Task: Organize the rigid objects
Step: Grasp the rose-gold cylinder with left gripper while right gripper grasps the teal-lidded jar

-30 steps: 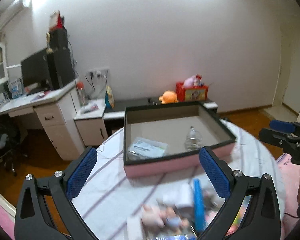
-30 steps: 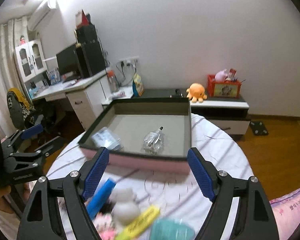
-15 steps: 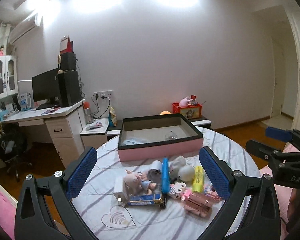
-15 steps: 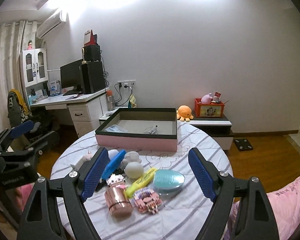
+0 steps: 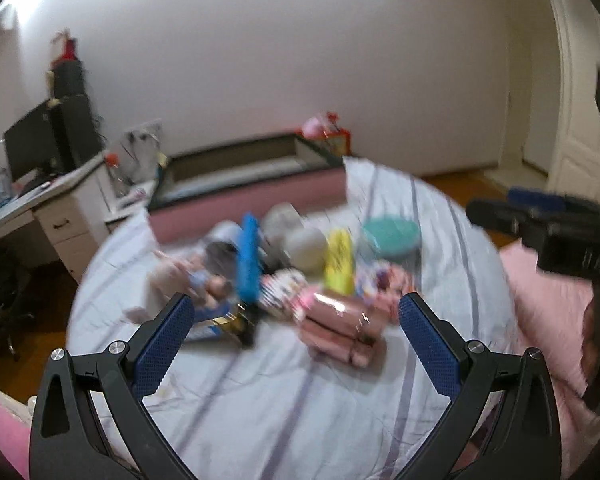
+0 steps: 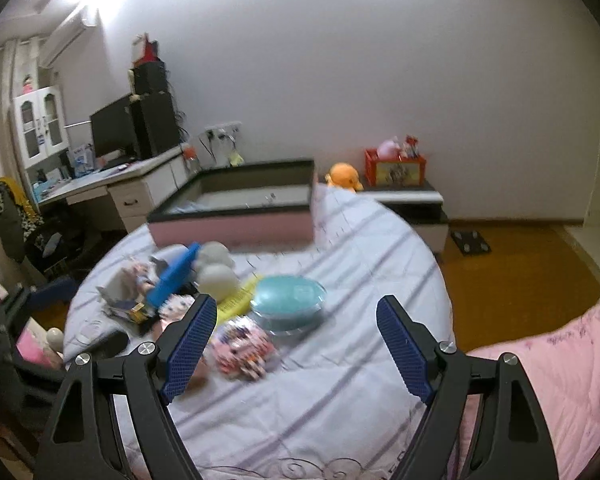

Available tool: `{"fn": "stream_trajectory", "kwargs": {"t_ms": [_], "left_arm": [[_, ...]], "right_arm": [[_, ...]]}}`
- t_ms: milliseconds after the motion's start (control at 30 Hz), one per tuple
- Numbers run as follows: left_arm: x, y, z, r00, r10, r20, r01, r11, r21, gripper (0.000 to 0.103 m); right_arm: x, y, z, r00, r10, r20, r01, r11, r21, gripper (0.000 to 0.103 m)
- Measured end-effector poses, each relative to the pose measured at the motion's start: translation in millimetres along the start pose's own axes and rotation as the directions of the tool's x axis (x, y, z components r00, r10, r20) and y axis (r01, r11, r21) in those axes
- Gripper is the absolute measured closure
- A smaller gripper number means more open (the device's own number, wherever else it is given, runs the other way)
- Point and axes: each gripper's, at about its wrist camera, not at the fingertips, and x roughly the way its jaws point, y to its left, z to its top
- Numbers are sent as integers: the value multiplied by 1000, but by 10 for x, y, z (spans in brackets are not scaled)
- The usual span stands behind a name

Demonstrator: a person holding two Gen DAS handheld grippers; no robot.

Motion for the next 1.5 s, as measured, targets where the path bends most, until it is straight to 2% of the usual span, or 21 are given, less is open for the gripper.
{"fn": "stream_trajectory", "kwargs": {"t_ms": [133,267,367,400,433,700,867,967,1033,1200,1233,1267,1300,1333,1367,1500], "left_arm": [[281,-180,-71,998,22,-63,-17,997,69,0],[437,-197,-81,995,15,-94,-8,997,77,2],[495,-179,-50,994,-38,-104,43,998,46,23],[503,-168,-41,991,-74,-108,78,996,33,39],[503,-153,-26,988,-113,-104,114,993,3,42],[364,-90,102,991,-119,-66,118,993,-12,47],[222,101,232,998,-56,-24,55,998,-30,47],[260,221,273,999,-15,-33,14,999,-41,48],[296,272,303,999,4,-35,-6,999,-44,55],[419,337,311,998,-3,-63,0,999,-51,55],[438,337,279,998,1,-67,-4,999,-48,54],[440,339,248,998,-1,-68,-3,999,-53,52],[431,342,211,997,-11,-71,6,998,-64,44],[418,349,161,997,-28,-66,23,997,-76,31],[401,354,97,997,-43,-63,37,996,-87,26],[318,384,-83,996,-53,-68,46,994,-99,21]], "right_arm": [[161,-135,-83,999,5,-45,-4,1000,30,19],[264,-181,-117,997,6,-71,-4,999,35,19],[324,-216,-134,996,9,-83,-6,999,40,19],[345,-226,-135,996,10,-87,-6,999,42,19],[374,-237,-136,996,9,-93,-5,999,43,19],[615,-240,-112,991,11,-134,-5,999,44,19],[817,-137,-75,985,42,-167,-36,999,39,19],[979,-54,-43,979,53,-194,-48,998,30,19],[1083,-17,-23,975,61,-213,-56,998,28,19],[1250,-1,-15,966,69,-251,-59,997,45,20],[1257,-2,-18,965,72,-252,-61,997,50,22],[1249,0,-31,965,72,-252,-61,997,51,29],[1245,0,-34,966,71,-249,-61,997,48,29],[1241,1,-41,967,70,-247,-60,997,45,29],[1239,-3,-44,967,71,-245,-62,997,45,29],[1229,5,-40,969,70,-236,-62,997,41,29]]}}
